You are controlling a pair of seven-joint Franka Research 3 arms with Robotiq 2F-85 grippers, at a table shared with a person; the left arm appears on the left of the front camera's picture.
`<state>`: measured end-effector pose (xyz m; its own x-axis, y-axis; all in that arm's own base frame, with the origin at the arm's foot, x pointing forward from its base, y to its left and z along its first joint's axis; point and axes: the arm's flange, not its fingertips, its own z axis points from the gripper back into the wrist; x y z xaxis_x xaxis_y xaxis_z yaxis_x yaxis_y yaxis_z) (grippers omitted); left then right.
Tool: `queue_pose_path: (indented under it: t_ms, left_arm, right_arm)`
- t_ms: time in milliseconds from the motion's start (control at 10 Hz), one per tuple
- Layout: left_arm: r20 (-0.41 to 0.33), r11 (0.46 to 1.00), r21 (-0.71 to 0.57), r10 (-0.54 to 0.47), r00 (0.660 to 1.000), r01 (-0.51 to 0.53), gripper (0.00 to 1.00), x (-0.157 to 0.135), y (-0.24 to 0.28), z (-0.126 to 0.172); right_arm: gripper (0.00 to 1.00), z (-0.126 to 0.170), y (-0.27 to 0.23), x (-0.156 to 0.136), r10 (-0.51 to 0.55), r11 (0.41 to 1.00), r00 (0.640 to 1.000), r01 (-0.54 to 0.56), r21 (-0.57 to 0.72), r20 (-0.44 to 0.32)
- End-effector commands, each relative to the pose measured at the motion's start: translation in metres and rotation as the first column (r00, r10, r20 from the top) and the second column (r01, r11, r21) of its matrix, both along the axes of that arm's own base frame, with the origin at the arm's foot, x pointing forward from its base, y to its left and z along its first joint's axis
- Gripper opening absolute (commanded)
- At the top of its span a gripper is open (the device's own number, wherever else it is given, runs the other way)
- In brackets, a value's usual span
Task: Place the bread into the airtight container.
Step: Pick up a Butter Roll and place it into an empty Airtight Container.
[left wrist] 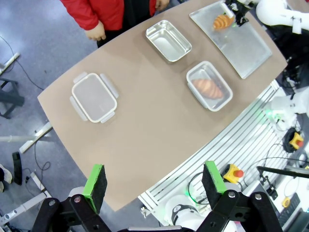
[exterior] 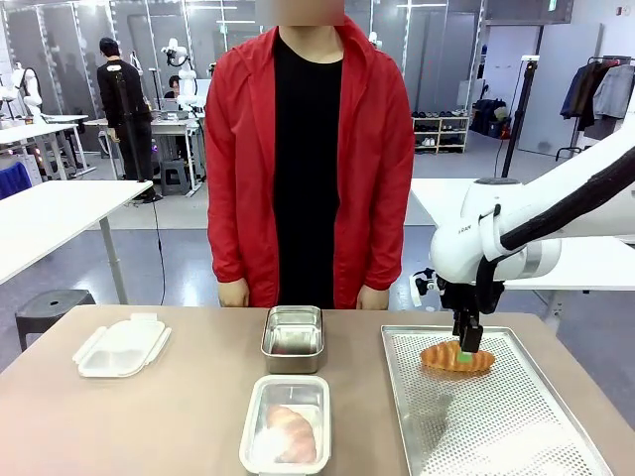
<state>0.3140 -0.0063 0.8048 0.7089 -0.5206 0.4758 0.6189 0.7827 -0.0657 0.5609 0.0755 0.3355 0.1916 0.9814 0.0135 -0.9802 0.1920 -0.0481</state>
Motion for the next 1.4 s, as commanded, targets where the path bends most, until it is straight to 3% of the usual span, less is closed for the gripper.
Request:
queue_pose_path:
  t_ms: [0, 400, 500, 600, 700, 800, 900, 1000, 1100, 1300]
  left_arm:
    - [-0.005, 1.0, -0.003, -0.014, 1.0, 0.014, 1.0, -0.002, 0.001, 0.001]
    - [-0.005, 1.0, -0.003, -0.014, 1.0, 0.014, 1.0, -0.002, 0.001, 0.001]
    - [-0.005, 1.0, -0.003, -0.014, 1.0, 0.014, 1.0, -0.002, 0.001, 0.001]
    - [-0.005, 1.0, -0.003, -0.014, 1.0, 0.014, 1.0, -0.002, 0.001, 0.001]
    - [-0.005, 1.0, -0.003, -0.014, 1.0, 0.014, 1.0, -0.002, 0.001, 0.001]
    - [-0.005, 1.0, -0.003, -0.014, 1.0, 0.014, 1.0, -0.002, 0.001, 0.001]
    - [-0.005, 1.0, -0.003, -0.014, 1.0, 0.014, 1.0, -0.002, 0.001, 0.001]
    - [-0.005, 1.0, -0.003, -0.014, 1.0, 0.014, 1.0, -0.002, 0.001, 0.001]
    - [-0.005, 1.0, -0.003, -0.014, 1.0, 0.014, 1.0, -0.002, 0.001, 0.001]
    - [-0.005, 1.0, -0.003, -0.014, 1.0, 0.014, 1.0, -0.002, 0.001, 0.001]
  right_arm:
    - [0.81, -0.009, 0.0, 0.012, -0.027, 1.0, 1.0, 0.027, -0.012, -0.004]
    - [0.81, -0.033, -0.004, 0.021, -0.052, 0.999, 0.998, 0.053, 0.01, -0.036]
    - [0.61, -0.035, -0.004, 0.021, -0.047, 0.999, 0.998, 0.048, 0.008, -0.047]
    - [0.61, -0.034, -0.005, 0.021, -0.066, 0.998, 0.996, 0.067, 0.015, -0.053]
    - [0.41, -0.032, -0.005, 0.02, -0.064, 0.998, 0.996, 0.066, 0.019, -0.059]
    - [0.55, -0.029, -0.006, 0.02, -0.066, 0.997, 0.995, 0.068, 0.023, -0.069]
    - [0.21, -0.023, -0.008, 0.019, -0.067, 0.997, 0.994, 0.07, 0.032, -0.083]
    - [0.35, -0.013, -0.008, 0.018, -0.068, 0.997, 0.994, 0.072, 0.04, -0.084]
    - [0.03, 0.0, -0.008, 0.018, -0.073, 0.995, 0.992, 0.079, 0.06, -0.101]
    - [0.03, 0.018, -0.009, 0.018, -0.082, 0.994, 0.989, 0.09, 0.064, -0.121]
